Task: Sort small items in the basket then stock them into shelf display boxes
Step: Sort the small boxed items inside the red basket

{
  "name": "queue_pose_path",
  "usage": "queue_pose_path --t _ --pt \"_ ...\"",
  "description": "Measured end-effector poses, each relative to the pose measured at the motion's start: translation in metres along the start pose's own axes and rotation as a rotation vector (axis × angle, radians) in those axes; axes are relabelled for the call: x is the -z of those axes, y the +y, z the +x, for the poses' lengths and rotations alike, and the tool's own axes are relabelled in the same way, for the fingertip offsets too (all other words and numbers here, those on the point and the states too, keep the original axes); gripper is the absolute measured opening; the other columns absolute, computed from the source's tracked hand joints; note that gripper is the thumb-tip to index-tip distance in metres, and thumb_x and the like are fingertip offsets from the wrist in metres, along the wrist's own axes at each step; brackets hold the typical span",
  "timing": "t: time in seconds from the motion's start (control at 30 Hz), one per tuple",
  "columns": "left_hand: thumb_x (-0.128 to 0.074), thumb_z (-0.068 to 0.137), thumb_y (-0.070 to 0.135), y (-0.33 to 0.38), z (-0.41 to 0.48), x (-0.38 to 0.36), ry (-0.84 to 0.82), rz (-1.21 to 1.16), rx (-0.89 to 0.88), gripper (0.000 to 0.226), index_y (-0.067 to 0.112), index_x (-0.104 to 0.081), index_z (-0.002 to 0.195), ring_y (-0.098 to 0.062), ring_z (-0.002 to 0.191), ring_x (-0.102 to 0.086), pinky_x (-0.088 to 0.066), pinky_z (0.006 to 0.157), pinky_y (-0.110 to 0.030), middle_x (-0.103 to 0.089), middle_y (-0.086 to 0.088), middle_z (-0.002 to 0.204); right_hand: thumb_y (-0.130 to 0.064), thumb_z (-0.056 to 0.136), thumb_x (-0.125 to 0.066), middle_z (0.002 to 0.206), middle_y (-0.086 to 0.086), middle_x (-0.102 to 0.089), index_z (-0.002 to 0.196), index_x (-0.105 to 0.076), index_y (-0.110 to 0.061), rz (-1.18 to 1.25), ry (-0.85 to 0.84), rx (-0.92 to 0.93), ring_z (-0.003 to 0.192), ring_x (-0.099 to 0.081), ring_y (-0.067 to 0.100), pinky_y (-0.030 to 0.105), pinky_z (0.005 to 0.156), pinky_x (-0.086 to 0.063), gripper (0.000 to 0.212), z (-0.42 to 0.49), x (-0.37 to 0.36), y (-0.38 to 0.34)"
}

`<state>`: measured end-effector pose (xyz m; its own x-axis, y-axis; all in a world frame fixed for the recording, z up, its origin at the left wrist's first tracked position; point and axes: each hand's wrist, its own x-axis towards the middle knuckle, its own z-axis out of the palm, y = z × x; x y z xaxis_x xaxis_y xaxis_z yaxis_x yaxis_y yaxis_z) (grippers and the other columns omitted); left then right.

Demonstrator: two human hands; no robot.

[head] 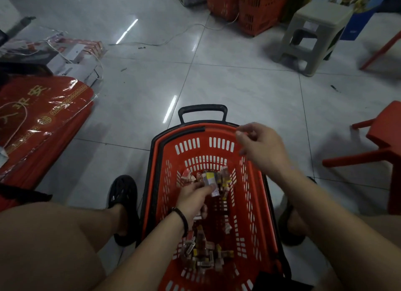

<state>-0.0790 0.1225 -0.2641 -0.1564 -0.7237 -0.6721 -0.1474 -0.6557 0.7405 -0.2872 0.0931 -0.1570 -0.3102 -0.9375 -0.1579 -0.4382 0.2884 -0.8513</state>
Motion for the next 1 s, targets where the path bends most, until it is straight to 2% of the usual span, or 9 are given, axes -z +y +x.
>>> queue_pose_path --t 0.07,0.13,0.2,0.3,0.4,0.53,0.7,0.87,1.0 --pt "-0.077 0.094 0.030 -0.031 0.029 -0.012 0.044 0.062 0.105 0.013 0.023 -0.072 0.104 -0.016 0.051 -0.054 -0.047 0.050 -0.031 -0.073 -0.004 0.084 -0.037 0.103 -0.064 0.096 -0.001 -0.078 0.105 -0.074 -0.025 0.080 0.051 -0.088 0.081 -0.077 0.016 0.036 0.070 -0.063 0.015 0.013 0.014 0.005" --pt "-0.082 0.088 0.033 -0.067 0.058 -0.025 0.127 0.057 0.165 0.013 0.023 -0.076 0.094 -0.022 0.073 -0.070 -0.062 0.072 -0.038 -0.077 -0.003 0.086 -0.031 0.102 -0.065 0.089 0.000 -0.078 0.096 -0.075 -0.021 0.091 0.029 -0.120 0.075 -0.077 0.018 0.029 0.062 -0.056 0.015 0.019 0.017 0.015" --pt "-0.086 0.083 0.031 -0.096 0.086 -0.038 0.174 0.038 0.218 0.018 0.018 -0.082 0.095 -0.031 0.094 -0.076 -0.062 0.092 -0.051 -0.081 -0.007 0.094 -0.027 0.102 -0.065 0.088 0.000 -0.077 0.094 -0.075 -0.019 0.058 -0.024 -0.112 0.076 -0.075 0.017 0.020 0.057 -0.053 0.016 0.019 0.016 0.022" --pt "-0.082 0.090 0.025 -0.124 0.120 -0.053 0.144 0.131 0.253 0.027 0.009 -0.079 0.111 -0.032 0.110 -0.071 -0.057 0.093 -0.038 -0.076 -0.008 0.112 -0.034 0.100 -0.066 0.091 -0.006 -0.077 0.092 -0.076 -0.025 -0.065 -0.072 -0.065 0.084 -0.076 0.016 0.035 0.075 -0.063 0.015 0.021 0.013 0.029" --pt "-0.076 0.096 0.030 -0.138 0.144 -0.068 0.072 0.209 0.206 0.026 0.010 -0.079 0.111 -0.029 0.107 -0.071 -0.058 0.095 -0.044 -0.074 -0.006 0.106 -0.038 0.102 -0.065 0.103 -0.008 -0.077 0.102 -0.076 -0.028 -0.164 -0.164 -0.047 0.093 -0.073 0.012 0.040 0.089 -0.062 0.015 0.020 0.011 0.033" --pt "-0.079 0.090 0.041 -0.160 0.168 -0.081 0.086 0.257 0.229 0.034 0.016 -0.080 0.113 -0.021 0.099 -0.073 -0.057 0.086 -0.033 -0.079 -0.004 0.109 -0.039 0.105 -0.063 0.113 -0.011 -0.072 0.114 -0.073 -0.028 -0.244 -0.225 -0.061 0.101 -0.069 0.009 0.023 0.077 -0.055 0.018 0.022 0.005 0.041" --pt "-0.089 0.082 0.021 -0.179 0.182 -0.078 0.089 0.170 0.256 0.015 0.030 -0.079 0.085 -0.023 0.092 -0.073 -0.059 0.096 -0.040 -0.079 0.000 0.093 -0.044 0.104 -0.062 0.126 -0.005 -0.071 0.127 -0.069 -0.028 -0.319 -0.241 -0.080 0.107 -0.067 0.012 0.020 0.076 -0.051 0.029 0.028 -0.007 0.049" --pt "-0.084 0.050 0.067 -0.234 0.216 -0.071 0.064 0.183 0.251 0.042 0.055 -0.079 0.090 -0.022 0.101 -0.075 -0.059 0.100 -0.047 -0.081 0.009 0.099 -0.043 0.105 -0.061 0.122 -0.007 -0.072 0.123 -0.070 -0.029 -0.344 -0.266 -0.068 0.102 -0.067 0.009 0.011 0.066 -0.042 0.024 0.023 -0.011 0.048" --pt "-0.082 0.066 0.067 -0.188 0.186 -0.073 0.138 0.236 0.244 0.032 0.044 -0.079 0.088 -0.022 0.094 -0.076 -0.061 0.093 -0.045 -0.080 0.011 0.093 -0.040 0.105 -0.061 0.120 -0.006 -0.072 0.123 -0.070 -0.027 -0.346 -0.254 -0.074 0.099 -0.066 0.009 0.011 0.066 -0.042 0.024 0.021 -0.011 0.051"
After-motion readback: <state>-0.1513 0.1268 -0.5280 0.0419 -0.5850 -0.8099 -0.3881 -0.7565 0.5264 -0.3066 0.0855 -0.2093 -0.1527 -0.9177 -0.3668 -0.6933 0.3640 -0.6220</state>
